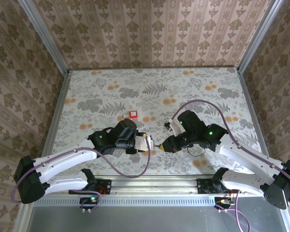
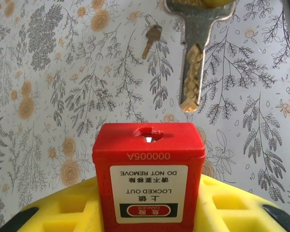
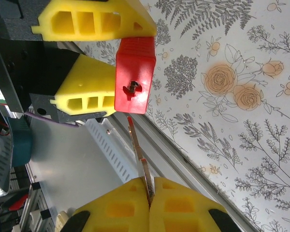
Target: Unlock with the key
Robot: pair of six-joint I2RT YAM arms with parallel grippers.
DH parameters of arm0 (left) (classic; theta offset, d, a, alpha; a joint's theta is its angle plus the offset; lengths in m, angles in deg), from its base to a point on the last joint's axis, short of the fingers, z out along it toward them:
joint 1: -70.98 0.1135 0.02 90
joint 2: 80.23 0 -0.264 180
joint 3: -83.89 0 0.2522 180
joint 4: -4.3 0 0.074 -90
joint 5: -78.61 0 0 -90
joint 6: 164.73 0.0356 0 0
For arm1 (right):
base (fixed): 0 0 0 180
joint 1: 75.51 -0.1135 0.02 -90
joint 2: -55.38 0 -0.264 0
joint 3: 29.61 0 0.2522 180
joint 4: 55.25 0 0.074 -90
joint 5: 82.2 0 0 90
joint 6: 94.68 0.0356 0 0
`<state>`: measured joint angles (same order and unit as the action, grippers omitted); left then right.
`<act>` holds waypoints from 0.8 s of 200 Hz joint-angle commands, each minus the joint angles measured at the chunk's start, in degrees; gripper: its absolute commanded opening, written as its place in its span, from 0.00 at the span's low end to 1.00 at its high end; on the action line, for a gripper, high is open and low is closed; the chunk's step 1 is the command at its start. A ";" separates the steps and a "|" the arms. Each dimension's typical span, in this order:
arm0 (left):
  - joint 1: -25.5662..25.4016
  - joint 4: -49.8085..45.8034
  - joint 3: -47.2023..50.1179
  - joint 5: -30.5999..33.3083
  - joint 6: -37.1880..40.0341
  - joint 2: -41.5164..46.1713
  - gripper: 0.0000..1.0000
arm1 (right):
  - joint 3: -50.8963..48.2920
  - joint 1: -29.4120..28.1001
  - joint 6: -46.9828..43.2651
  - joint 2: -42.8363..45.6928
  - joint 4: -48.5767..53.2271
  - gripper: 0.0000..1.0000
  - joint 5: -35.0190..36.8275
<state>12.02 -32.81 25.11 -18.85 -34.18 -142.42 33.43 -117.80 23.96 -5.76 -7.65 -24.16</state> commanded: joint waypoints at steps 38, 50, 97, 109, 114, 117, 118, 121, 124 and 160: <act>-1.25 0.68 0.01 0.08 0.93 -0.43 0.03 | 1.70 -0.32 -0.50 -1.22 -0.97 0.00 -0.11; -1.36 0.65 0.10 0.04 0.93 -0.47 0.03 | 1.70 -0.30 -0.52 -1.67 -1.04 0.00 -0.04; -1.84 0.77 0.37 -0.19 0.84 -0.64 0.03 | 1.95 -0.26 -0.61 -2.62 -1.53 0.00 0.92; -1.87 0.77 0.50 0.07 1.01 -0.74 0.03 | 2.05 -0.27 -0.52 -2.75 -1.65 0.00 0.97; -1.98 0.76 0.54 0.17 1.02 -0.86 0.03 | 2.05 -0.28 -0.43 -2.83 -1.88 0.00 0.88; -1.96 0.77 0.48 0.17 1.02 -0.91 0.03 | 2.05 -0.31 -0.35 -2.83 -1.90 0.00 0.79; -1.96 0.77 0.46 0.17 1.02 -0.91 0.03 | 2.01 -0.33 -0.35 -2.83 -1.92 0.00 0.78; -2.03 0.77 0.46 0.17 0.95 -0.98 0.03 | 2.12 -0.33 -0.34 -2.92 -2.00 0.00 0.70; -2.09 0.83 0.45 0.21 0.95 -1.04 0.03 | 2.18 -0.30 -0.34 -2.99 -1.98 0.00 0.76; -2.89 0.77 0.37 1.17 1.10 -1.70 0.02 | 2.40 -0.26 -0.26 -3.43 -1.82 0.00 0.74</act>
<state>10.39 -33.23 25.24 -17.54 -34.09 -143.38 33.78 -117.80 23.96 -8.58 -8.52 -23.94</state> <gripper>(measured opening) 0.376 0.060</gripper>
